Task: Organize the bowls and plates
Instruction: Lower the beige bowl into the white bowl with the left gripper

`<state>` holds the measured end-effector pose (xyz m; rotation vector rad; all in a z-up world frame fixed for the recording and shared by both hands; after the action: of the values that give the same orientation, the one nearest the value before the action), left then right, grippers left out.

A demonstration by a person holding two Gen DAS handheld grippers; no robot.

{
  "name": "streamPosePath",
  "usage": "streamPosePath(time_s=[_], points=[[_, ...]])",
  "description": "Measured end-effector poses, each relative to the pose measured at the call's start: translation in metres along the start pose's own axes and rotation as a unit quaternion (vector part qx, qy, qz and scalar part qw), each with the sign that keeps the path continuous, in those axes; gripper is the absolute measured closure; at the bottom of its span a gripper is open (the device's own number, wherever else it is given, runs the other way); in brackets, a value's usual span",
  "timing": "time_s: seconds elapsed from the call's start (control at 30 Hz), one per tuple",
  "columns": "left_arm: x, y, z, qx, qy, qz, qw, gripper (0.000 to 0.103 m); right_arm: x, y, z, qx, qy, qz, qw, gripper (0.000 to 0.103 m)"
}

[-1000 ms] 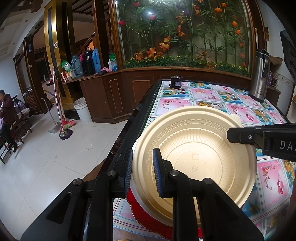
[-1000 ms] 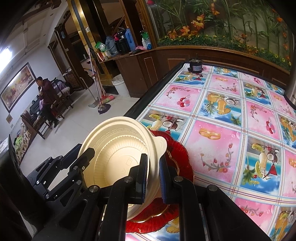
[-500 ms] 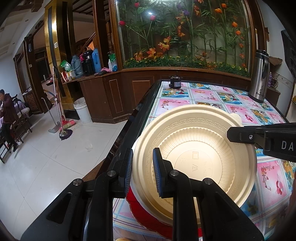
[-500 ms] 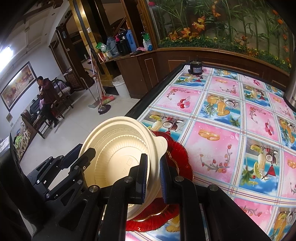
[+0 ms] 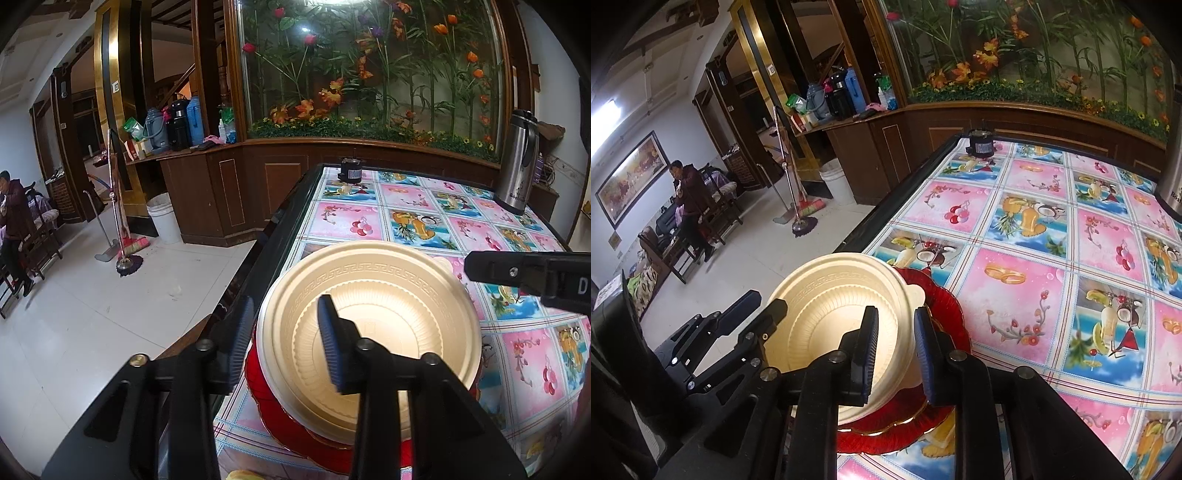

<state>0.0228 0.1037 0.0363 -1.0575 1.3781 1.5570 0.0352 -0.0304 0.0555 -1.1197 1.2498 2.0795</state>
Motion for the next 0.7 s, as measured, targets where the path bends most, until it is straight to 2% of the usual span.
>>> streamPosePath(time_s=[0.03, 0.1, 0.13, 0.23, 0.33, 0.43, 0.57, 0.7], points=[[0.000, 0.000, 0.000, -0.001, 0.001, 0.000, 1.0000, 0.064, 0.000, 0.002, -0.002, -0.001, -0.002, -0.002, 1.000, 0.081], [-0.001, 0.001, 0.000, -0.003, 0.003, -0.002, 1.0000, 0.053, 0.000, 0.006, -0.005, -0.003, -0.006, -0.005, 1.000, 0.080], [-0.002, 0.002, 0.001, -0.003, 0.005, -0.004, 1.0000, 0.052, 0.000, 0.008, -0.007, -0.002, -0.008, -0.007, 1.000, 0.080], [-0.004, 0.009, 0.005, -0.005, 0.019, -0.012, 0.9997, 0.051, 0.003, 0.015, -0.016, -0.007, -0.019, -0.010, 1.000, 0.079], [-0.005, 0.020, 0.018, -0.008, 0.056, -0.025, 0.9981, 0.050, 0.008, 0.025, -0.035, -0.006, -0.039, -0.021, 0.999, 0.076], [-0.001, 0.030, 0.037, -0.007, 0.104, -0.033, 0.9940, 0.048, 0.015, 0.032, -0.063, 0.012, -0.056, -0.037, 0.998, 0.071], [0.016, 0.030, 0.055, -0.015, 0.136, -0.019, 0.9904, 0.045, 0.035, 0.025, -0.110, 0.057, -0.078, -0.034, 0.995, 0.068], [0.037, 0.022, 0.058, -0.006, 0.152, 0.015, 0.9882, 0.045, 0.058, 0.012, -0.138, 0.055, -0.123, -0.008, 0.991, 0.068]])
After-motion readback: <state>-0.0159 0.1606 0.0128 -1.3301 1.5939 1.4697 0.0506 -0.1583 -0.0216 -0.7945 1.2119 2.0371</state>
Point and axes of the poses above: each gripper's, at about its wrist camera, not at the fingertips, and y roughly against the way its jaws point, z to its left, x to its underside, the point moved 9 cm from there along -y, roughly the way its jaws point, and after that the axes turned 15 degrees about -z, right-handed, at the moved point
